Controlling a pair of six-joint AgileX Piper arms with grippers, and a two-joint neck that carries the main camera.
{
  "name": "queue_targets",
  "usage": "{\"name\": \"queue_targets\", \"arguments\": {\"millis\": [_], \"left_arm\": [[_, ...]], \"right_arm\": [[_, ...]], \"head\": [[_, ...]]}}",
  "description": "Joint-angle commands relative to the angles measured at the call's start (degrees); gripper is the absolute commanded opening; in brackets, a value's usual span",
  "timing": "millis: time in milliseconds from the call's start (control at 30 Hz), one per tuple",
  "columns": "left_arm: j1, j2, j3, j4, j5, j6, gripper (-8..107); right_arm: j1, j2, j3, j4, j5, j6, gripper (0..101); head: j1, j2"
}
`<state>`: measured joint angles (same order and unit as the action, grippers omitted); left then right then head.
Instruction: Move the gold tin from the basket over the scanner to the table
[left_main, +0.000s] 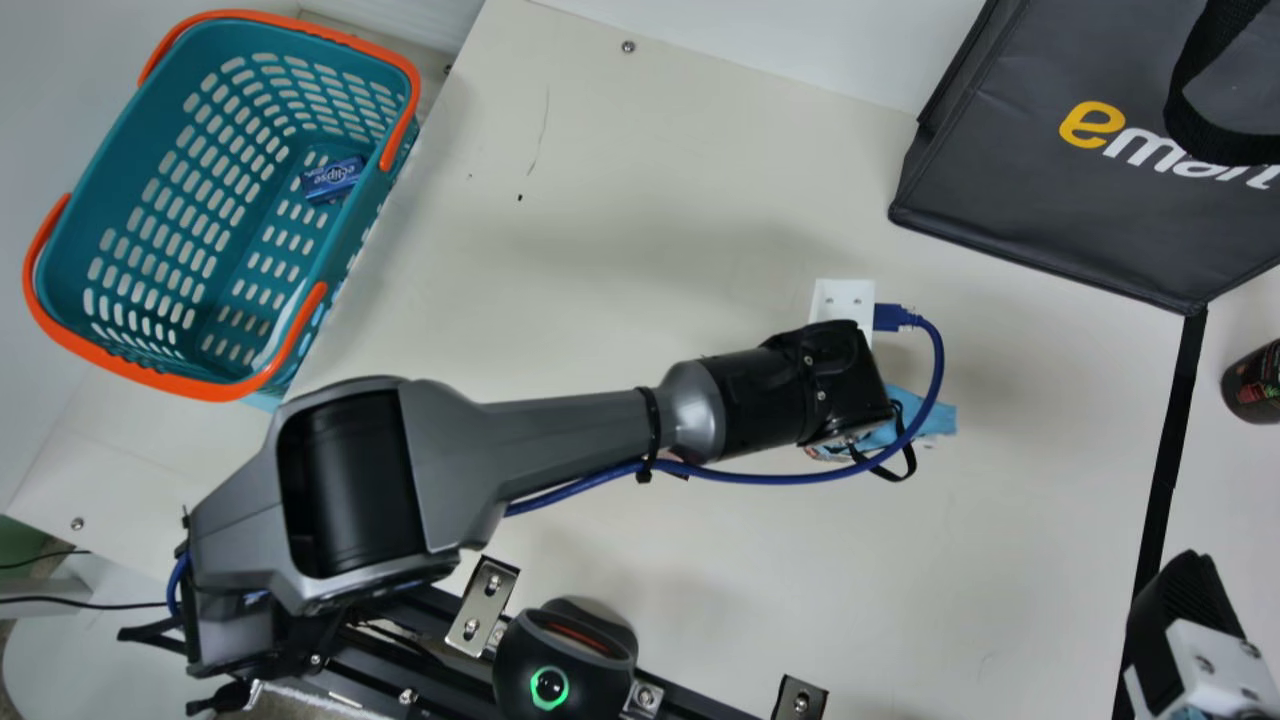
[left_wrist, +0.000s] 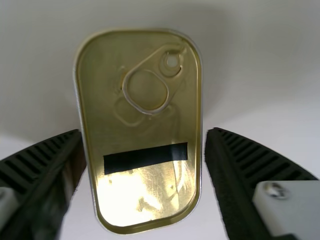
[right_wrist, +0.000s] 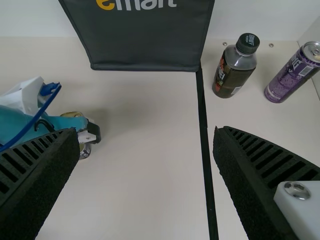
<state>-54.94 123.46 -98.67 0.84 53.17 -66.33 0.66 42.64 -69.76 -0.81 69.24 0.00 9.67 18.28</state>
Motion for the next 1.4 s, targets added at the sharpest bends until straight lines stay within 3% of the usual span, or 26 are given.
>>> {"name": "queue_targets", "arguments": {"millis": [0,100,300,567,967,1367], "left_arm": [[0.2,-0.5,0.6,-0.6,-0.9,0.5,82],[1.0,-2.0,2.2,-2.1,-2.8,2.0,90],[3.3,-7.1,7.2,-6.1,-6.8,7.9,90],[7.9,-16.7,15.4,-13.3,-9.4,22.9,90],[19.2,-33.4,26.7,-19.4,-4.4,44.9,90],[33.5,-48.3,32.2,-15.2,1.2,57.2,90]], "right_arm": [[0.0,0.0,0.0,0.0,0.0,0.0,95],[0.0,0.0,0.0,0.0,0.0,0.0,95],[0.0,0.0,0.0,0.0,0.0,0.0,95],[0.0,0.0,0.0,0.0,0.0,0.0,95],[0.0,0.0,0.0,0.0,0.0,0.0,95],[0.0,0.0,0.0,0.0,0.0,0.0,95]], "head": [[-1.7,0.1],[-1.7,0.1],[-1.7,0.1],[-1.7,0.1],[-1.7,0.1],[-1.7,0.1]]}}
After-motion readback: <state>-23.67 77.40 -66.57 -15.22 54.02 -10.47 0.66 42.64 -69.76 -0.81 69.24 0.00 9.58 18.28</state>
